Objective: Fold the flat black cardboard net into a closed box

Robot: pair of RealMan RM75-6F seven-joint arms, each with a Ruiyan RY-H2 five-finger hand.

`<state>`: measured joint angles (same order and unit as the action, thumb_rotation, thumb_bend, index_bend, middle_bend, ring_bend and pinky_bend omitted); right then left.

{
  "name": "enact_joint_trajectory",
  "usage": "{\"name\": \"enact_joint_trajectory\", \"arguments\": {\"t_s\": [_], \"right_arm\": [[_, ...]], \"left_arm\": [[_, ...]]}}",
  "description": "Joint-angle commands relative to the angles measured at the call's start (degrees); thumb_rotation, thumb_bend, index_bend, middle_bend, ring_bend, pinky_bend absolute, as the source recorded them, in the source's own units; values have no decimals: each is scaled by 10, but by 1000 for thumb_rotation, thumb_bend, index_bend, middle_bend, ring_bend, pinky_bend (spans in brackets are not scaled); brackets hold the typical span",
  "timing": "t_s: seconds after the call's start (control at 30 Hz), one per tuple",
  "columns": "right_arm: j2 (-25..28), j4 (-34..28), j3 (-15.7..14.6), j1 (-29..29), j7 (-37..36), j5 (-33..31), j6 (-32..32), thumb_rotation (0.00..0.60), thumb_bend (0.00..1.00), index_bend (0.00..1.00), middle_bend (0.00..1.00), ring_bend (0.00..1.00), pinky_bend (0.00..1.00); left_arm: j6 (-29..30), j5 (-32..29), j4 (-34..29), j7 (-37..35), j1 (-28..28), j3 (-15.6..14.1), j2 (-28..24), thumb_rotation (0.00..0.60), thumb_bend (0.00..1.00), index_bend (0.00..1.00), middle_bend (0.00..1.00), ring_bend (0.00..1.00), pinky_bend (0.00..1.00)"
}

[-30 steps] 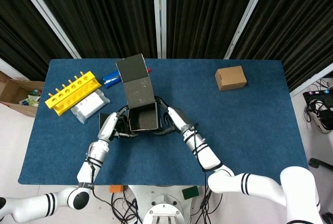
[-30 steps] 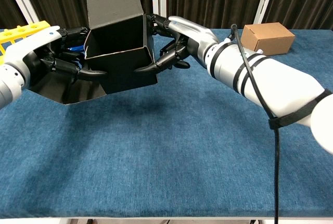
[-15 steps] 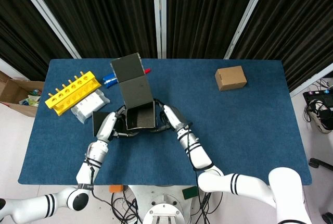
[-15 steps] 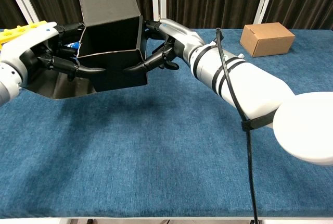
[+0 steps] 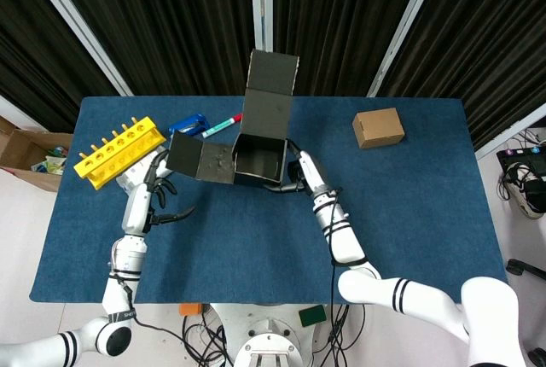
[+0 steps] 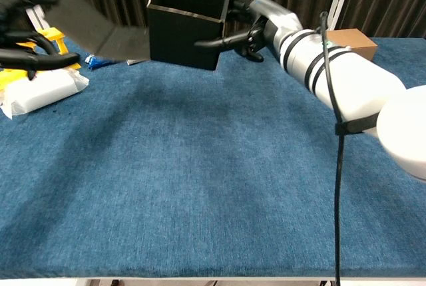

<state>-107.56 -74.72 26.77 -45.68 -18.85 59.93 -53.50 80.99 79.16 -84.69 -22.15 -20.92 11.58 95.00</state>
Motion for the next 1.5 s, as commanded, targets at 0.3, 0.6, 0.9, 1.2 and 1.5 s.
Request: {"name": "enact_joint_trajectory", "arguments": {"t_s": [0.3, 0.6, 0.9, 1.2, 1.5], "right_arm": [[74, -88, 19, 39, -131, 32, 31, 600, 304, 449, 461, 812, 1000], [104, -136, -32, 58, -158, 59, 62, 600, 295, 449, 456, 812, 1000], [103, -140, -63, 56, -127, 65, 63, 600, 291, 449, 452, 812, 1000], [102, -136, -82, 42, -82, 63, 77, 600, 282, 450, 442, 812, 1000], [93, -122, -84, 29, -62, 51, 86, 600, 277, 450, 441, 812, 1000]], "left_arm": [[36, 136, 98, 16, 12, -91, 14, 600, 3, 538, 474, 710, 884], [58, 176, 231, 40, -61, -33, 71, 600, 119, 478, 421, 698, 882], [119, 220, 233, 45, -92, -24, 60, 600, 167, 468, 434, 698, 882], [121, 233, 223, 57, -111, -37, 52, 600, 108, 412, 363, 695, 893], [114, 238, 250, 42, -123, -57, 70, 600, 90, 411, 366, 695, 891]]}}
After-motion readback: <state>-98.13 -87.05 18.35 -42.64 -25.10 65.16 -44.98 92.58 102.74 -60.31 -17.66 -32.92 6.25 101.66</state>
